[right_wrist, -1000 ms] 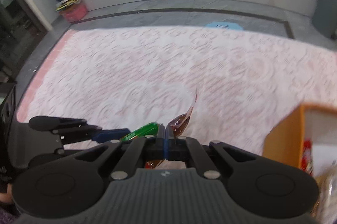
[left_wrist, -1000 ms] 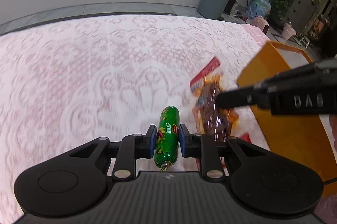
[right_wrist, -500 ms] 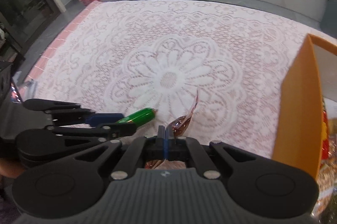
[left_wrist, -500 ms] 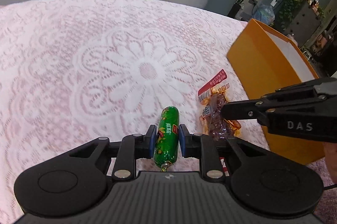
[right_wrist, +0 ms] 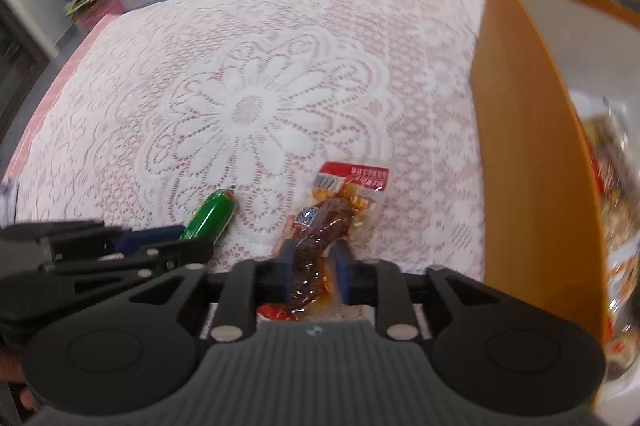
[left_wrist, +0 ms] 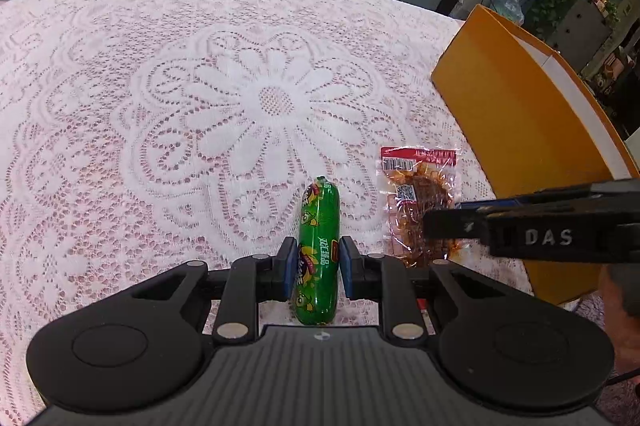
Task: Organize snacks
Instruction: 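Lift both held snacks and carry them over the orange box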
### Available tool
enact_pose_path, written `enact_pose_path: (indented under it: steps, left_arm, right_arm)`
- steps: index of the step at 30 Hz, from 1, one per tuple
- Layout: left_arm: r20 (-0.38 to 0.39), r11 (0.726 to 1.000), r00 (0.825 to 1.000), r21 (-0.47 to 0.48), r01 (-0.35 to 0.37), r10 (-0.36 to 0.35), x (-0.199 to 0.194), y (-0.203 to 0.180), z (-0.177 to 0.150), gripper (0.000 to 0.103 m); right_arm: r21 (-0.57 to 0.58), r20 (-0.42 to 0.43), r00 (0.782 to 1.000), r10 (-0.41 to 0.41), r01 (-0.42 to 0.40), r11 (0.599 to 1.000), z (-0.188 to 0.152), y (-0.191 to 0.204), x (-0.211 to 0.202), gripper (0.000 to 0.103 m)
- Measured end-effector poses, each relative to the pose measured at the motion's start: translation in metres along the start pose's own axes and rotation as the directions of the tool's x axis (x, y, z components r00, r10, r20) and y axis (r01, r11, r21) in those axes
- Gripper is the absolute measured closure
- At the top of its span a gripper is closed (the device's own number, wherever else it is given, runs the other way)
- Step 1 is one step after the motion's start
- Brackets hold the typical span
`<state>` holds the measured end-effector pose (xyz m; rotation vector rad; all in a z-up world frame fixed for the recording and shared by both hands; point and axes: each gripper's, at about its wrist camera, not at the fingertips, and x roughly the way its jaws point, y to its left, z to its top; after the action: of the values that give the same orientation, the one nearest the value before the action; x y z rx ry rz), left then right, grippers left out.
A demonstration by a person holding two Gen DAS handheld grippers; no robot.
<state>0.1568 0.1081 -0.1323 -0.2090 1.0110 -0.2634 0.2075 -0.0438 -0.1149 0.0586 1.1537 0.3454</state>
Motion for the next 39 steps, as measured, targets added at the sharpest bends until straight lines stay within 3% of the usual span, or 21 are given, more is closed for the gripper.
enact_pose_path:
  steps: [6, 10, 17, 22, 26, 27, 31, 32, 33, 39]
  left_arm:
    - [-0.010, 1.000, 1.000, 0.012, -0.016, 0.016, 0.001, -0.002, 0.001, 0.078]
    - [-0.018, 1.000, 1.000, 0.010, -0.008, 0.009, 0.002, 0.002, 0.002, 0.075]
    - [-0.030, 0.999, 0.999, 0.035, -0.022, 0.023, -0.002, 0.005, -0.001, 0.070]
    - [-0.045, 0.997, 0.999, 0.076, -0.009, 0.013, -0.001, -0.001, 0.000, 0.051]
    - [-0.045, 0.992, 0.998, 0.122, -0.043, 0.048, 0.003, -0.010, -0.001, 0.051]
    - [-0.045, 0.991, 0.998, 0.125, -0.048, 0.054, 0.004, -0.011, -0.001, 0.051]
    - [-0.028, 0.992, 0.996, 0.097, -0.077, 0.080, 0.004, -0.008, 0.000, 0.078]
    - [-0.024, 0.994, 0.997, 0.082, -0.072, 0.075, 0.004, -0.006, 0.000, 0.078]
    - [-0.021, 0.995, 0.997, 0.077, -0.070, 0.072, 0.004, -0.005, 0.000, 0.078]
    - [-0.007, 0.993, 0.995, 0.069, -0.096, 0.097, 0.003, -0.010, 0.000, 0.079]
  right_arm:
    - [0.039, -0.022, 1.000, 0.008, -0.007, 0.999, -0.004, 0.007, 0.016, 0.049]
    - [0.002, -0.008, 0.998, -0.062, 0.062, 0.998, -0.005, 0.018, 0.020, 0.048]
    - [-0.018, 0.030, 0.993, -0.114, 0.115, 0.993, -0.012, 0.026, 0.020, 0.048]
    - [-0.020, 0.054, 0.994, -0.100, 0.101, 0.995, -0.015, 0.020, 0.015, 0.064]
    - [-0.011, 0.062, 0.996, -0.065, 0.066, 0.998, -0.013, 0.011, 0.007, 0.070]
    - [-0.010, 0.068, 0.996, -0.061, 0.061, 0.998, -0.013, 0.010, 0.005, 0.071]
    - [-0.013, 0.103, 0.994, -0.046, 0.047, 0.999, -0.013, 0.009, -0.008, 0.073]
    - [-0.011, 0.110, 0.993, -0.041, 0.043, 0.999, -0.013, 0.008, -0.012, 0.074]
    - [-0.009, 0.123, 0.991, -0.046, 0.047, 0.999, -0.014, 0.008, -0.018, 0.103]
    - [-0.005, 0.142, 0.990, -0.002, 0.003, 1.000, -0.012, 0.001, -0.034, 0.103]
